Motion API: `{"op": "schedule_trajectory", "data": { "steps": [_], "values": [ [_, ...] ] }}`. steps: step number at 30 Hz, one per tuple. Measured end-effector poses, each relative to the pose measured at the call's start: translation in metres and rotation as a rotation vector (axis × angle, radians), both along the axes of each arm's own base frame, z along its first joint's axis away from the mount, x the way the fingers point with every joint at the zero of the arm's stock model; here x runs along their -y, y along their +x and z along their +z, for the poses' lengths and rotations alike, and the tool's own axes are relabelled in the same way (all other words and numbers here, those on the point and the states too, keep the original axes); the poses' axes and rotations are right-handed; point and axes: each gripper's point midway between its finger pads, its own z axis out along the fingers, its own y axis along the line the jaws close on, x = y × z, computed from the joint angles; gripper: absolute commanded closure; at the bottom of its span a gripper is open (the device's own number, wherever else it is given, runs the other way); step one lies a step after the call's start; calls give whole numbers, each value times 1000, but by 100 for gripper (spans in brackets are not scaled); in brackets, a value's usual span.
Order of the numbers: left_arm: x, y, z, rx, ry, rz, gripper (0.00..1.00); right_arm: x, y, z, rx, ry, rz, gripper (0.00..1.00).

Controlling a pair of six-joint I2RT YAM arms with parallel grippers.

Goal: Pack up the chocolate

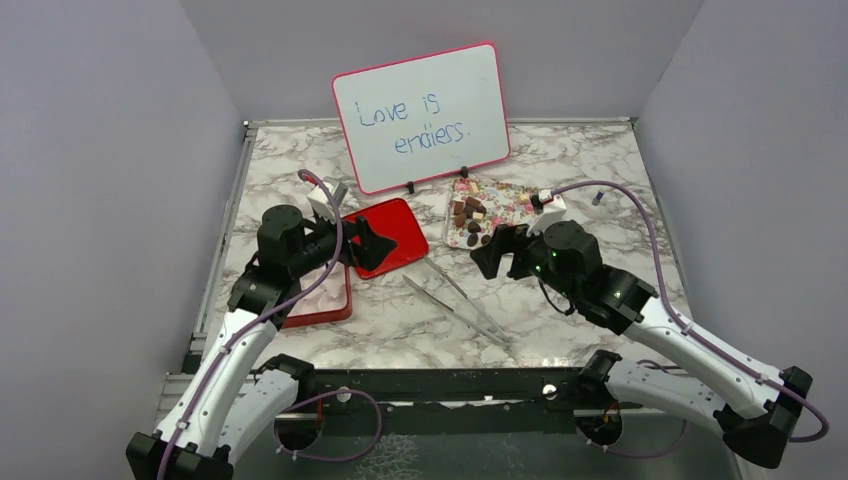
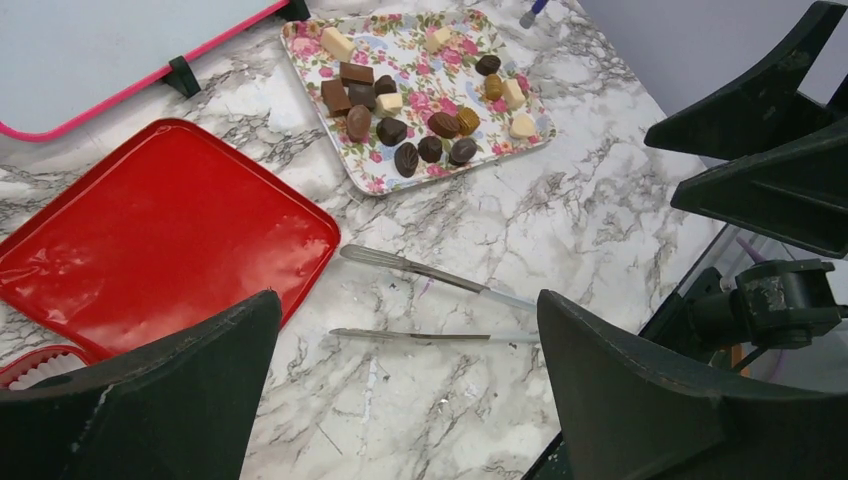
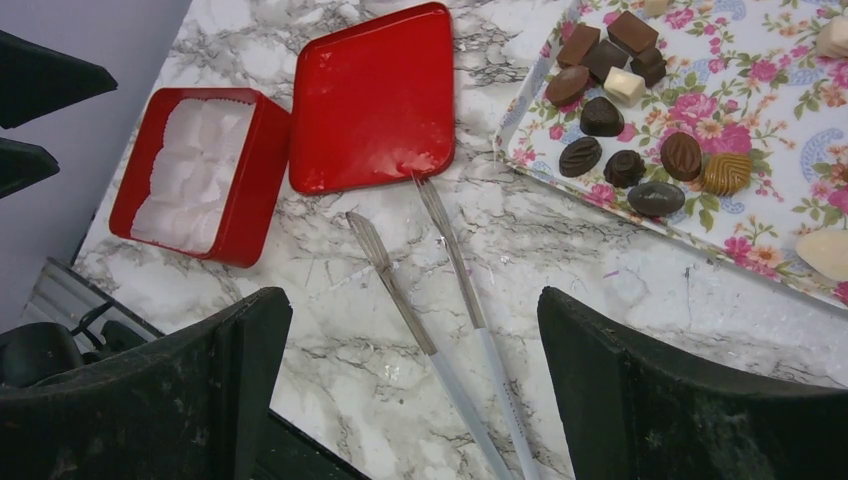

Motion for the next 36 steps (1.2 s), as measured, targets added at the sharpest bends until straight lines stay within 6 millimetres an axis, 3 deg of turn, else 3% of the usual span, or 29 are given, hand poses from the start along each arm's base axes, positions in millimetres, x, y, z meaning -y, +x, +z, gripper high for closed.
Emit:
{"op": "schedule_trajectory", "data": {
  "steps": [12, 21, 27, 31, 36],
  "values": [
    [-15, 3, 12, 79, 23, 82, 1, -8, -3, -12, -25, -12, 45, 0],
    [-37, 12, 11, 96, 69, 215, 1, -19, -4, -80, -196, -163, 91, 8],
    [-52, 19, 5, 82, 101, 311, 1, -24, -11, -130, -304, -283, 167, 21],
    [-59, 19, 5, 84, 111, 346, 1, -29, -19, -151, -347, -326, 238, 30],
    [-63, 20, 5, 87, 119, 371, 1, -38, -29, -166, -358, -369, 305, 29]
  ]
}}
